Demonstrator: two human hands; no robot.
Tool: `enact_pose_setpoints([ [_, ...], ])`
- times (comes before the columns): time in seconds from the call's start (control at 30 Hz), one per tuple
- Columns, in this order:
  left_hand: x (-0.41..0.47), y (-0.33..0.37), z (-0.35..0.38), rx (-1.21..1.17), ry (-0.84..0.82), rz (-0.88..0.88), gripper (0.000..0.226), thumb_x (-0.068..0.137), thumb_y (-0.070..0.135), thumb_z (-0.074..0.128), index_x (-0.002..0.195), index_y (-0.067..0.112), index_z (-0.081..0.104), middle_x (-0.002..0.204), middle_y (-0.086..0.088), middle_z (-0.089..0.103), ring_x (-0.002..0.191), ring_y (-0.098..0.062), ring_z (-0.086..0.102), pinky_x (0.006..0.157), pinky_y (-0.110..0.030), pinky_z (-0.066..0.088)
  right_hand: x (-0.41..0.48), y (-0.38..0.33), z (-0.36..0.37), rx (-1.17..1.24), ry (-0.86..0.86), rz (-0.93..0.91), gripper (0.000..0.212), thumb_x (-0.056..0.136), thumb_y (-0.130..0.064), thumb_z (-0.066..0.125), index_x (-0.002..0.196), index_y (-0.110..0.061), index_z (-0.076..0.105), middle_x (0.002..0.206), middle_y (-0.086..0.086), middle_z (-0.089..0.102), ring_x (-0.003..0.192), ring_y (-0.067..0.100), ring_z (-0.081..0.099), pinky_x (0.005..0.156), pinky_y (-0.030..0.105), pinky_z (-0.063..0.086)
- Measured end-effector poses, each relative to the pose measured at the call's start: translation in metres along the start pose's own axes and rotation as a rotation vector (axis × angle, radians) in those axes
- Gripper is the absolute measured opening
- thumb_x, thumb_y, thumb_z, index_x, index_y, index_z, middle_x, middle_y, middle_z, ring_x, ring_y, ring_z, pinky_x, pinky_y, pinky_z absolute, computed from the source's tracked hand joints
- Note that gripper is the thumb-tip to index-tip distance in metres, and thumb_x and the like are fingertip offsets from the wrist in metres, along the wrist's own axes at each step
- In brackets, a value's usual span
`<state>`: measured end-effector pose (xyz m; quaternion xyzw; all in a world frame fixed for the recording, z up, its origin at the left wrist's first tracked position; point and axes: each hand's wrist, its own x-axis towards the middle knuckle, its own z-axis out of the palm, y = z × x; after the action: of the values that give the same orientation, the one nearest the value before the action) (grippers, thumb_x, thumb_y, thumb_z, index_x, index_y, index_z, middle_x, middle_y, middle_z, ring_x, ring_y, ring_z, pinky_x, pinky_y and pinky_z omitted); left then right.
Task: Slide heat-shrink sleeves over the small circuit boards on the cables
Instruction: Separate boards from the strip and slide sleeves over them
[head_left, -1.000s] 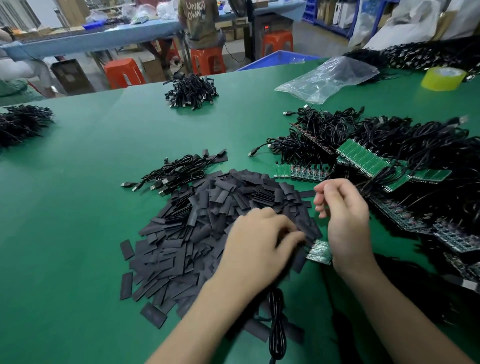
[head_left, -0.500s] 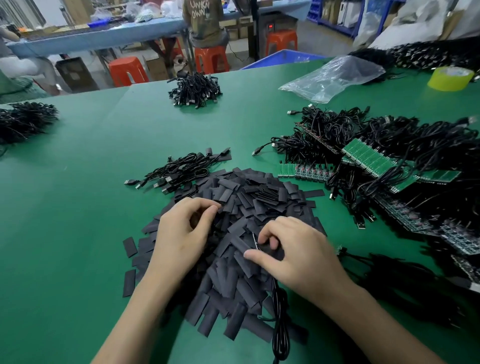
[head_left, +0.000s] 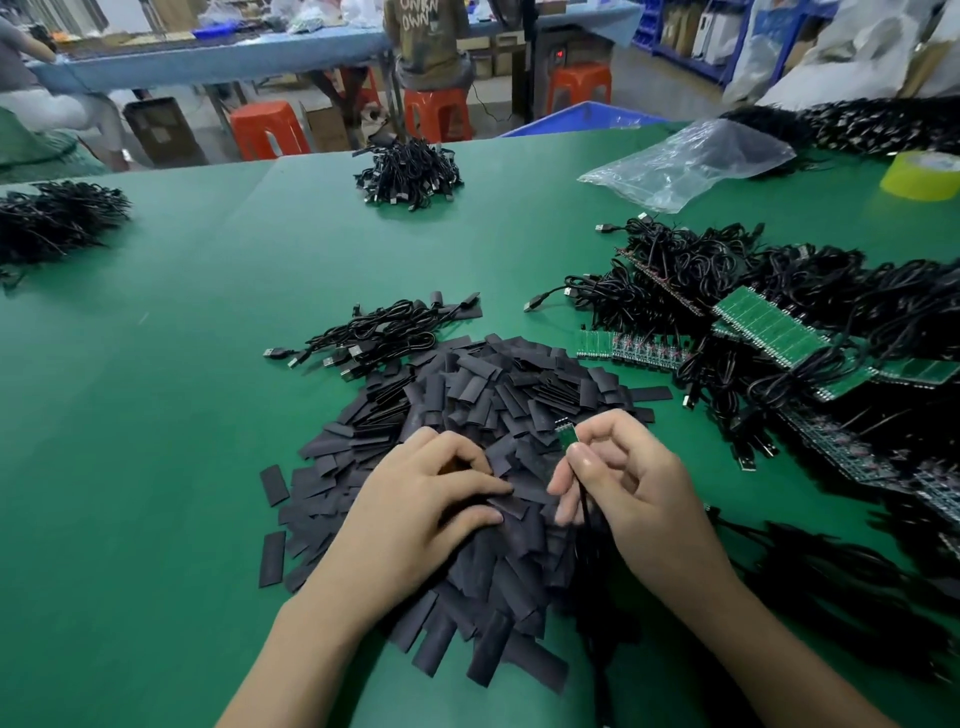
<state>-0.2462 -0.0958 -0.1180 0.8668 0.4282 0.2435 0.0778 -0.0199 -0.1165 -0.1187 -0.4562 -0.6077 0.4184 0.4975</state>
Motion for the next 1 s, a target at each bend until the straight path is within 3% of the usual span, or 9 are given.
enact_pose_setpoints([
  [0.13, 0.001, 0.004, 0.002, 0.019, 0.070, 0.043, 0.017, 0.095, 0.038, 0.067, 0.098, 0.026, 0.079, 0.101, 0.010, 0.065, 0.094, -0.016, 0.059, 0.080, -0.036, 0.052, 0.001, 0.003, -0.001, 0.053, -0.079, 0.031, 0.013, 0.104, -0.023, 0.049, 0.092, -0.026, 0.053, 0.070, 0.005, 0.062, 0.051, 0.018, 0.052, 0.056, 0.028, 0.048],
  [0.3, -0.002, 0.011, 0.003, -0.336, 0.184, -0.144, 0.008, 0.095, 0.027, 0.070, 0.099, 0.027, 0.076, 0.097, 0.018, 0.070, 0.094, -0.005, 0.066, 0.082, -0.023, 0.051, 0.001, 0.010, 0.002, 0.175, -0.160, 0.121, 0.016, 0.097, -0.042, 0.051, 0.092, -0.029, 0.059, 0.066, -0.003, 0.043, 0.054, 0.012, 0.034, 0.050, 0.029, 0.034],
  [0.4, 0.000, 0.014, 0.005, -0.436, 0.179, -0.210, 0.015, 0.094, 0.019, 0.072, 0.106, 0.026, 0.078, 0.099, 0.019, 0.074, 0.095, -0.004, 0.070, 0.083, -0.018, 0.051, 0.000, 0.008, 0.003, 0.146, -0.226, 0.142, 0.022, 0.094, -0.050, 0.052, 0.095, -0.033, 0.066, 0.067, -0.009, 0.042, 0.056, 0.007, 0.035, 0.051, 0.024, 0.033],
  [0.57, 0.001, 0.020, 0.007, -0.494, 0.192, -0.208, 0.020, 0.093, 0.016, 0.073, 0.111, 0.023, 0.078, 0.103, 0.016, 0.075, 0.098, -0.007, 0.071, 0.086, -0.025, 0.055, -0.002, 0.005, 0.001, -0.067, -0.242, 0.097, 0.018, 0.102, -0.039, 0.056, 0.100, -0.024, 0.066, 0.070, 0.001, 0.056, 0.064, 0.007, 0.050, 0.059, 0.026, 0.040],
  [0.67, 0.001, 0.023, 0.009, -0.419, 0.227, -0.122, 0.023, 0.091, 0.019, 0.076, 0.114, 0.020, 0.077, 0.097, 0.012, 0.073, 0.092, -0.007, 0.068, 0.082, -0.023, 0.052, -0.002, 0.006, 0.000, -0.057, -0.207, 0.098, 0.017, 0.105, -0.028, 0.057, 0.092, -0.021, 0.066, 0.063, -0.015, 0.052, 0.058, 0.000, 0.046, 0.054, 0.019, 0.036],
  [0.73, 0.000, 0.025, 0.011, -0.309, 0.255, -0.060, 0.028, 0.088, 0.025, 0.080, 0.115, 0.017, 0.077, 0.095, 0.010, 0.069, 0.088, -0.004, 0.064, 0.080, -0.019, 0.049, -0.003, 0.008, 0.000, -0.045, -0.200, 0.101, 0.019, 0.105, -0.026, 0.057, 0.090, -0.019, 0.065, 0.062, -0.018, 0.052, 0.057, -0.003, 0.045, 0.054, 0.016, 0.036],
  [0.83, 0.000, 0.024, 0.014, -0.220, 0.326, -0.028, 0.029, 0.089, 0.029, 0.078, 0.114, 0.015, 0.078, 0.095, 0.006, 0.069, 0.087, -0.009, 0.065, 0.079, -0.024, 0.053, -0.002, 0.007, 0.003, -0.047, -0.202, 0.097, 0.020, 0.105, -0.030, 0.056, 0.090, -0.019, 0.065, 0.063, -0.017, 0.050, 0.056, -0.003, 0.045, 0.054, 0.014, 0.036],
  [0.93, 0.000, 0.022, 0.014, -0.271, 0.376, -0.062, 0.028, 0.090, 0.027, 0.077, 0.115, 0.016, 0.078, 0.097, 0.007, 0.070, 0.089, -0.006, 0.066, 0.079, -0.022, 0.052, 0.001, 0.006, 0.005, 0.194, -0.176, 0.194, 0.038, 0.102, -0.045, 0.047, 0.089, -0.018, 0.069, 0.065, -0.008, 0.042, 0.054, 0.004, 0.035, 0.053, 0.021, 0.032],
  [1.0, -0.001, 0.019, 0.012, -0.313, 0.363, -0.107, 0.026, 0.090, 0.025, 0.078, 0.115, 0.018, 0.078, 0.099, 0.009, 0.070, 0.091, -0.007, 0.066, 0.081, -0.017, 0.049, 0.004, 0.006, 0.003, 0.370, -0.167, 0.283, 0.047, 0.100, -0.045, 0.040, 0.089, -0.015, 0.074, 0.066, -0.005, 0.040, 0.054, 0.009, 0.030, 0.051, 0.023, 0.031],
])
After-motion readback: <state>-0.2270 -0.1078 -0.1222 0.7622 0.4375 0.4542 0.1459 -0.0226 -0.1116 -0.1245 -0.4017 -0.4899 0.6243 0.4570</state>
